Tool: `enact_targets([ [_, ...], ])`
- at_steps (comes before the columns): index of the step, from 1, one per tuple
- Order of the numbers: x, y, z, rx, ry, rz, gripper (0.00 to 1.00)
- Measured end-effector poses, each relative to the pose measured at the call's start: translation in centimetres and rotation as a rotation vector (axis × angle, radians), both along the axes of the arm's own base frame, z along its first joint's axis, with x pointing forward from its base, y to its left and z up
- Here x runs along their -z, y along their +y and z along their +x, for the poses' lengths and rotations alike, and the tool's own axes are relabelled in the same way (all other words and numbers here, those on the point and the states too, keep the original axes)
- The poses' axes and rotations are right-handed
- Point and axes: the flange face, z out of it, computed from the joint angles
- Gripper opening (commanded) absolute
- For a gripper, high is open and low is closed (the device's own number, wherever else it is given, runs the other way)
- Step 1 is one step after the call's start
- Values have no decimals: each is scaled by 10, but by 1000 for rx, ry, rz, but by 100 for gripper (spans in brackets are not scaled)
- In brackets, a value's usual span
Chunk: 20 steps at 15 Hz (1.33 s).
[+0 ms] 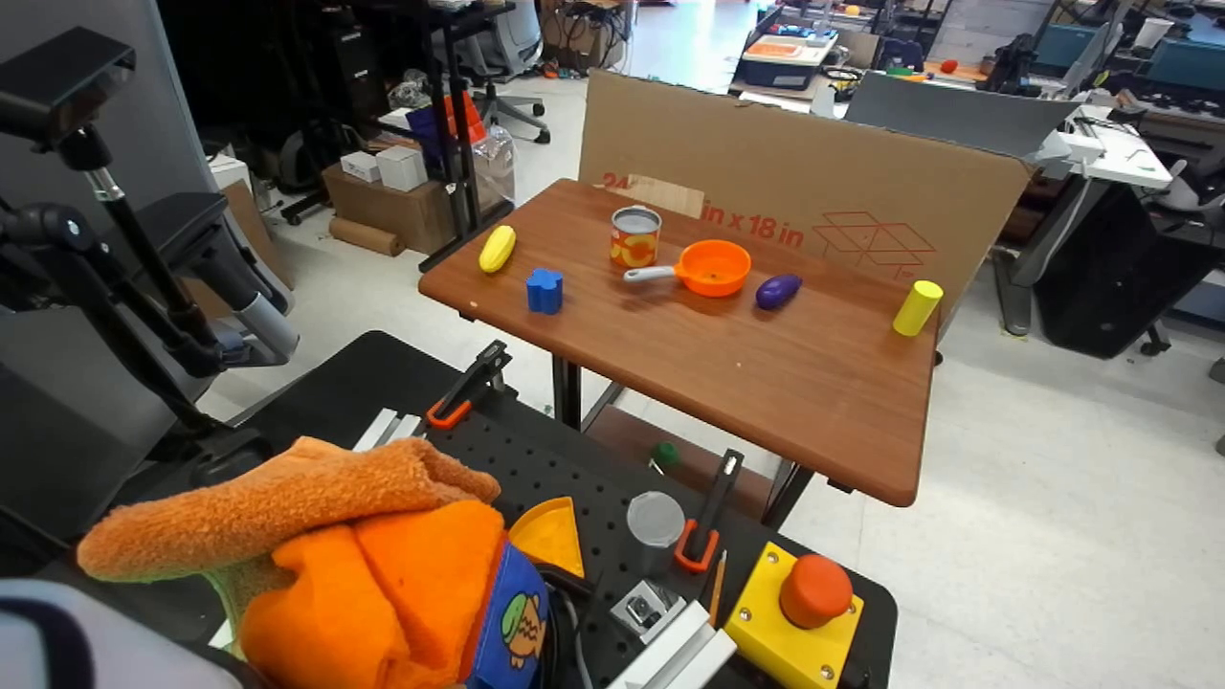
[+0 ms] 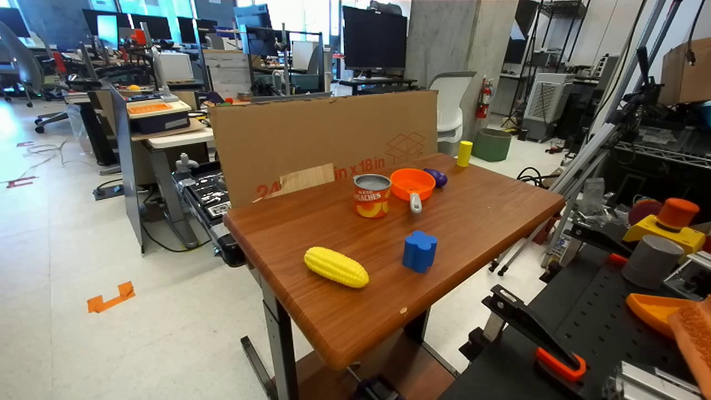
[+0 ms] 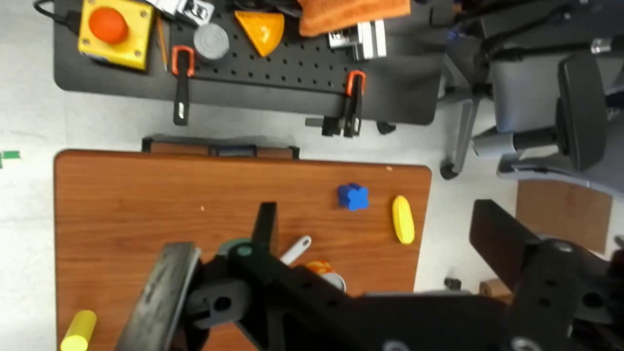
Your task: Move the purple object
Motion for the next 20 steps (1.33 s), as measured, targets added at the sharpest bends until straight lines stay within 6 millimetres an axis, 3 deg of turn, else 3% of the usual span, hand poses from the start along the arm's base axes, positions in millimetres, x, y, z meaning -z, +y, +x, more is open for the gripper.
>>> enact_targets([
  [5, 32, -14, 86, 38, -178, 100, 100],
  [10, 104, -43, 154, 29, -261, 100, 100],
  [16, 191, -75, 181, 17, -287, 36, 100],
  [20, 237, -79, 189, 35, -287, 1, 100],
])
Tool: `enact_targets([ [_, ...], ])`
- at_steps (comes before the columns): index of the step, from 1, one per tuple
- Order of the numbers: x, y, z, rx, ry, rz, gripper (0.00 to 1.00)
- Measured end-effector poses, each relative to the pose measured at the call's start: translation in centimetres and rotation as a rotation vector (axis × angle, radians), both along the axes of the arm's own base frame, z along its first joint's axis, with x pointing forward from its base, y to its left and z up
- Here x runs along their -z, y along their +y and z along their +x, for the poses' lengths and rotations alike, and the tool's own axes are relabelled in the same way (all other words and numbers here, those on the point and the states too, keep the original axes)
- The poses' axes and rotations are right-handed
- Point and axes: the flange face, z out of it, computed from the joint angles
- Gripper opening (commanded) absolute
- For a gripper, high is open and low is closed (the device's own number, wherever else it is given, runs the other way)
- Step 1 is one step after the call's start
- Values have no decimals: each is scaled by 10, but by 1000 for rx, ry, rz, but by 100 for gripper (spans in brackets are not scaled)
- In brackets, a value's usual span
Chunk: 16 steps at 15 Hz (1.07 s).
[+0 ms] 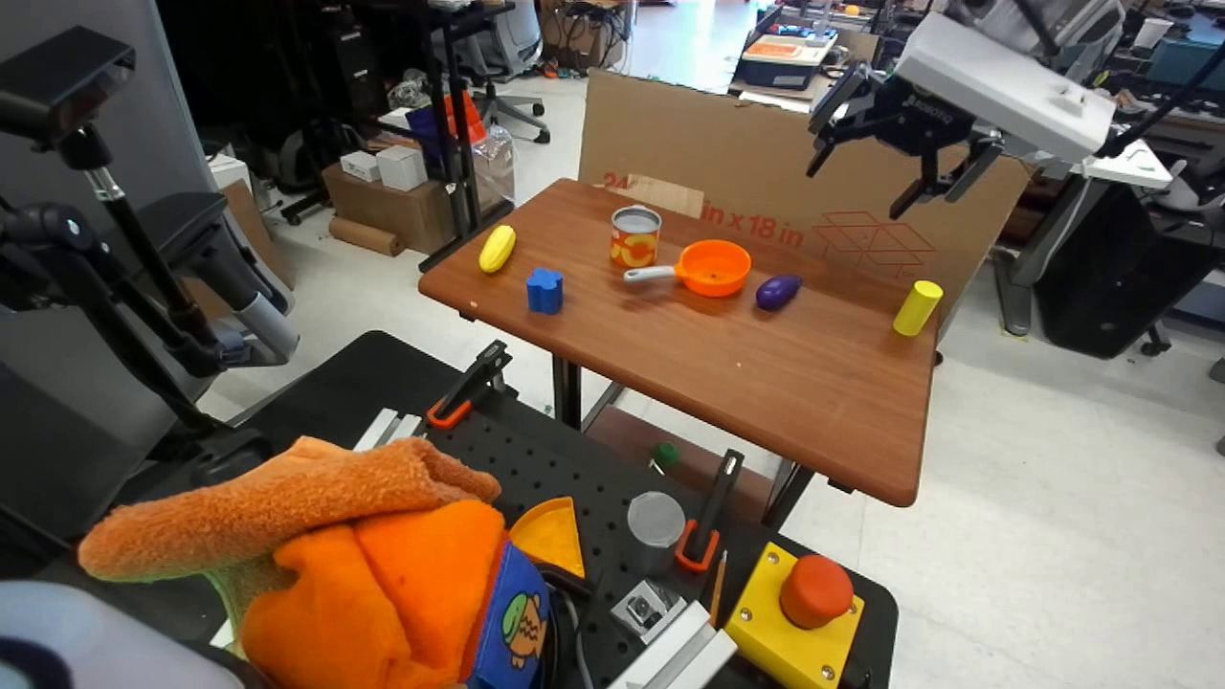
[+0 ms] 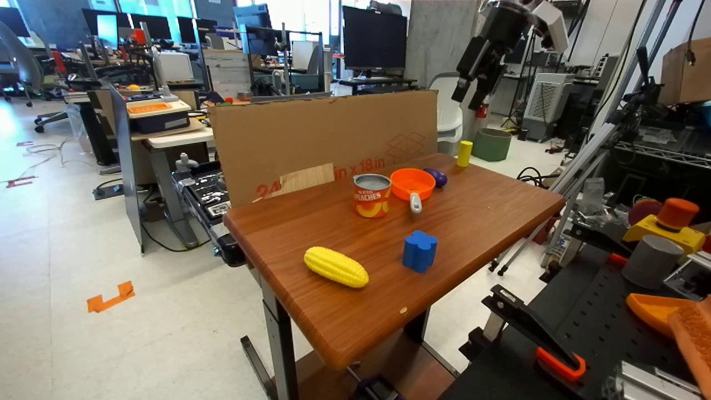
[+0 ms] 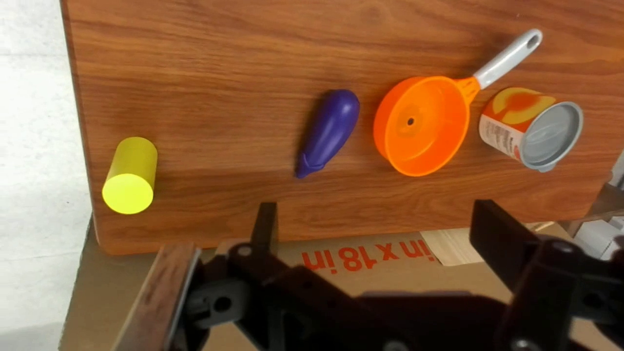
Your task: Move the purple object
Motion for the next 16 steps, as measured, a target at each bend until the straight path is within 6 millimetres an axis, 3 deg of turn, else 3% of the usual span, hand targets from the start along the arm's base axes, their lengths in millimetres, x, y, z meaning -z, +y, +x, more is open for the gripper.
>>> enact_targets([
  [7, 56, 2, 13, 168, -31, -52, 100],
  [16, 94, 28, 14, 258, -7, -59, 100],
])
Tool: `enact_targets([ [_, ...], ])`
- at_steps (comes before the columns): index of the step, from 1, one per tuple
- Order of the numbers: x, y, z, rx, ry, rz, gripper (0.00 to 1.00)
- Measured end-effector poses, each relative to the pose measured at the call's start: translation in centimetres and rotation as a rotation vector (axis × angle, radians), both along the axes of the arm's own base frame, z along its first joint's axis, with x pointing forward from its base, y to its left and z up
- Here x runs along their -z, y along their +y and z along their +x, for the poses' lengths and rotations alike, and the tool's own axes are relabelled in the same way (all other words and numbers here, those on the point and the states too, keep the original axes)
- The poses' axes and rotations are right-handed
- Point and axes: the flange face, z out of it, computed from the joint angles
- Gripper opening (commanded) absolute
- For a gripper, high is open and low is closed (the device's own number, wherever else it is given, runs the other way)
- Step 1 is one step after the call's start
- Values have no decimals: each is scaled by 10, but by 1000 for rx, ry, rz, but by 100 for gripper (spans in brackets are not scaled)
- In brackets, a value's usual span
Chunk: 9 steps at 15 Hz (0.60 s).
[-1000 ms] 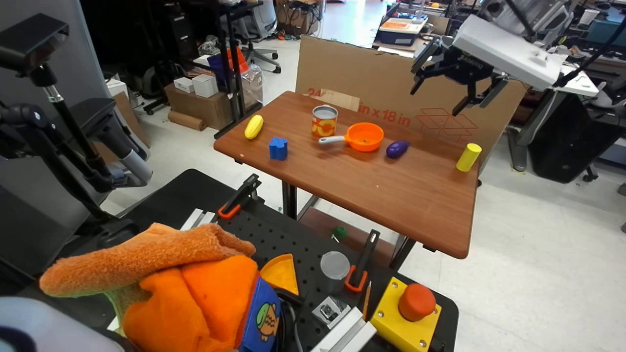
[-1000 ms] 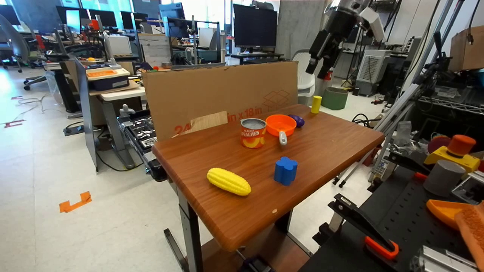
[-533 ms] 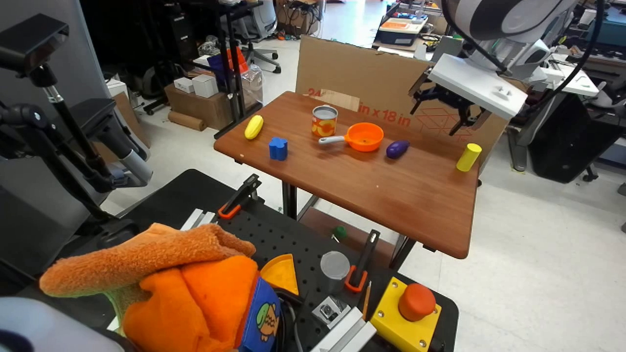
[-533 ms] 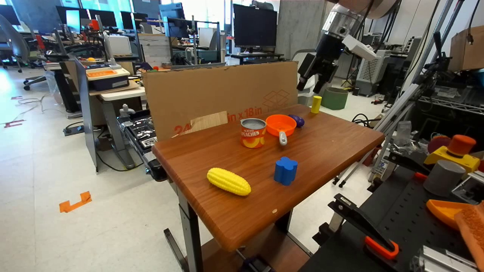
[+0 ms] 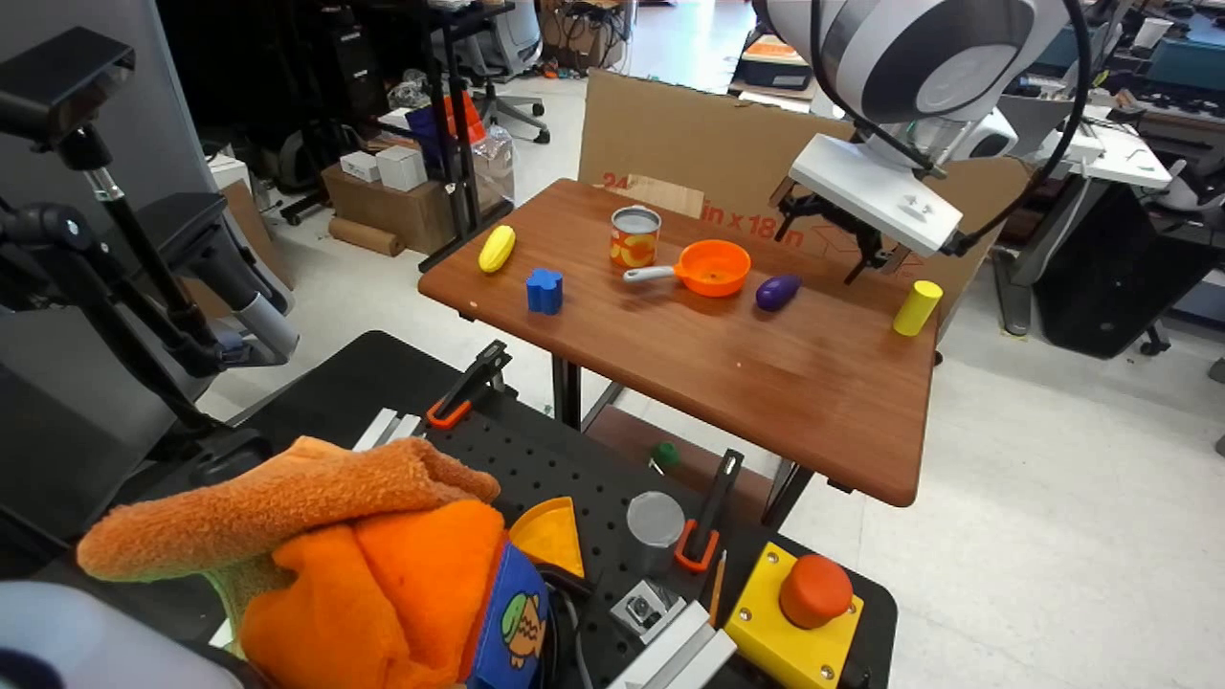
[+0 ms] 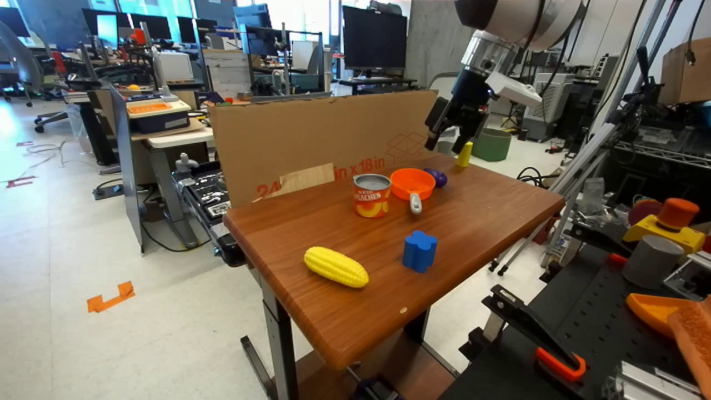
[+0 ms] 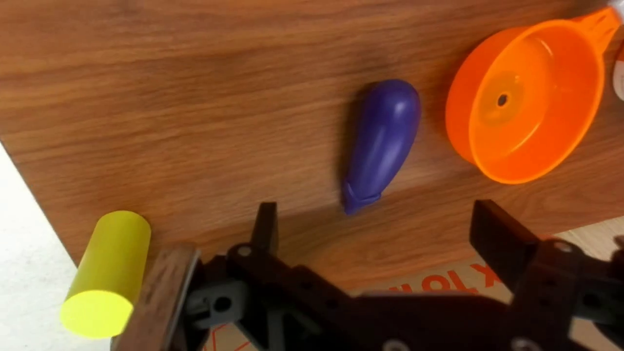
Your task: Move the purple object
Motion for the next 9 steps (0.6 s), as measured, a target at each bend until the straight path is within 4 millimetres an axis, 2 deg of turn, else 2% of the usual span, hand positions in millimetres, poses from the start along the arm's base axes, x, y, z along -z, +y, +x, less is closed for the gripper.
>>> enact_targets([
  [7, 33, 4, -4, 50, 44, -34, 100],
  [8, 37, 5, -5, 54, 54, -38, 75],
  [9, 41, 5, -6, 58, 62, -41, 72],
])
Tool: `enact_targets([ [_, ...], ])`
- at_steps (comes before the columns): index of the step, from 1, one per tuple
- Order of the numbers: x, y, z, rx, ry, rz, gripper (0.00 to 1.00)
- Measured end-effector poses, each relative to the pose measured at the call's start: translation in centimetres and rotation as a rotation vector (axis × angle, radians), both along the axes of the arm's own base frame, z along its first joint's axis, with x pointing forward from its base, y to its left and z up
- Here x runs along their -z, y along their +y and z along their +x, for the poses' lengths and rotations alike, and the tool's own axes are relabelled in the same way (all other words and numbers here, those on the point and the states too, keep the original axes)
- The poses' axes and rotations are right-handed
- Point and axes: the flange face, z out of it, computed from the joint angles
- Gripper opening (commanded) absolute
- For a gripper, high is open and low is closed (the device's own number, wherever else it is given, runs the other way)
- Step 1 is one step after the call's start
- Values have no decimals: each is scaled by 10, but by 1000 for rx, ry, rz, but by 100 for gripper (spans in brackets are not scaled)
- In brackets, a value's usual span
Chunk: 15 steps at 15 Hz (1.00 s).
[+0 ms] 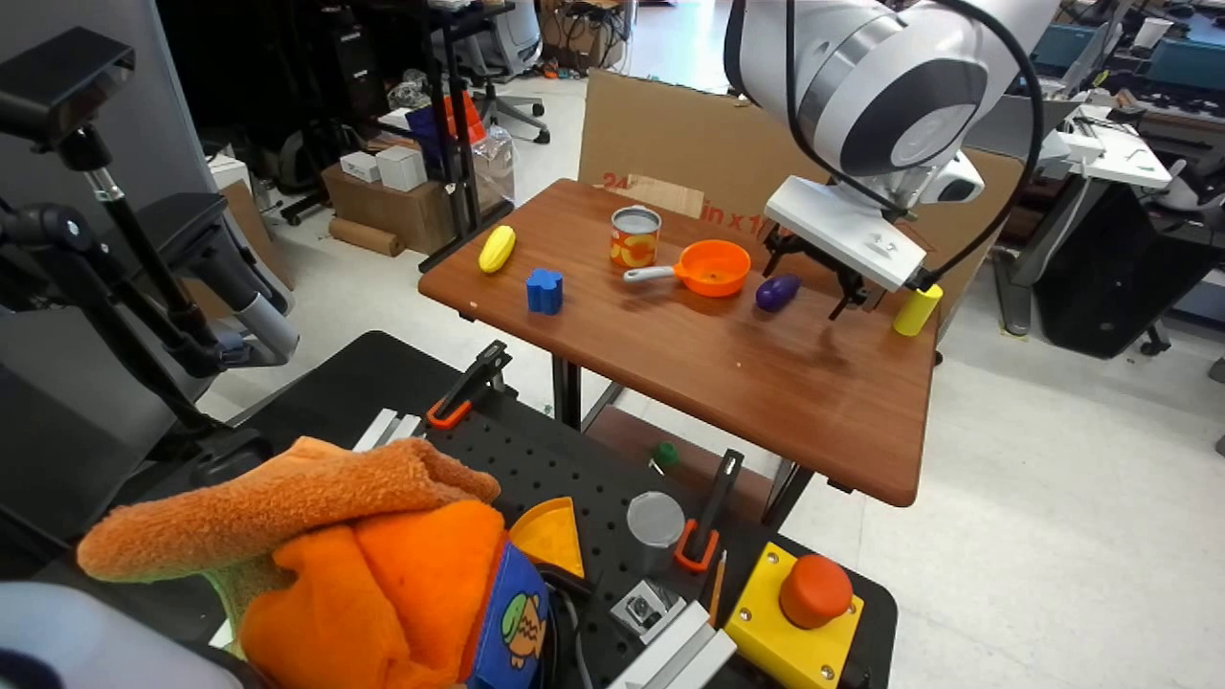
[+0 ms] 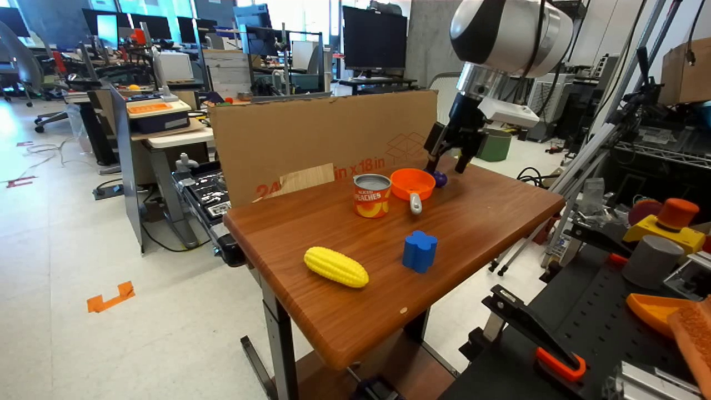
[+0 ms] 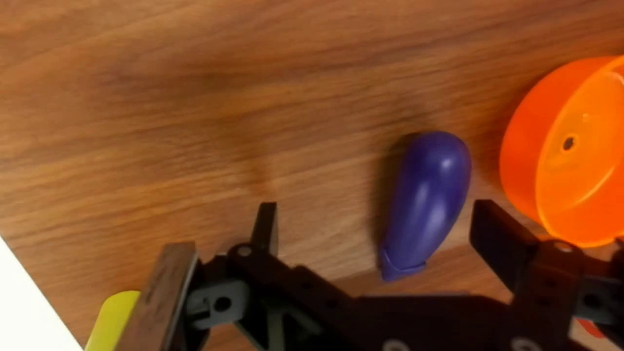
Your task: Move the purple object
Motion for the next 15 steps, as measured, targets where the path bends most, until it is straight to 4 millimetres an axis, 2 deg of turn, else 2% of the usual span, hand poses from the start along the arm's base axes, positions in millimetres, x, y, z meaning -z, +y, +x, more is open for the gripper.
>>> enact_targets([
  [3, 7, 1, -2, 0, 16, -9, 49],
  [8, 4, 1, 0, -4, 12, -21, 12],
  [9, 4, 1, 0, -7, 10, -23, 8],
  [12, 2, 5, -4, -30, 16, -32, 8],
  [15, -16, 6, -25, -84, 23, -49, 8],
])
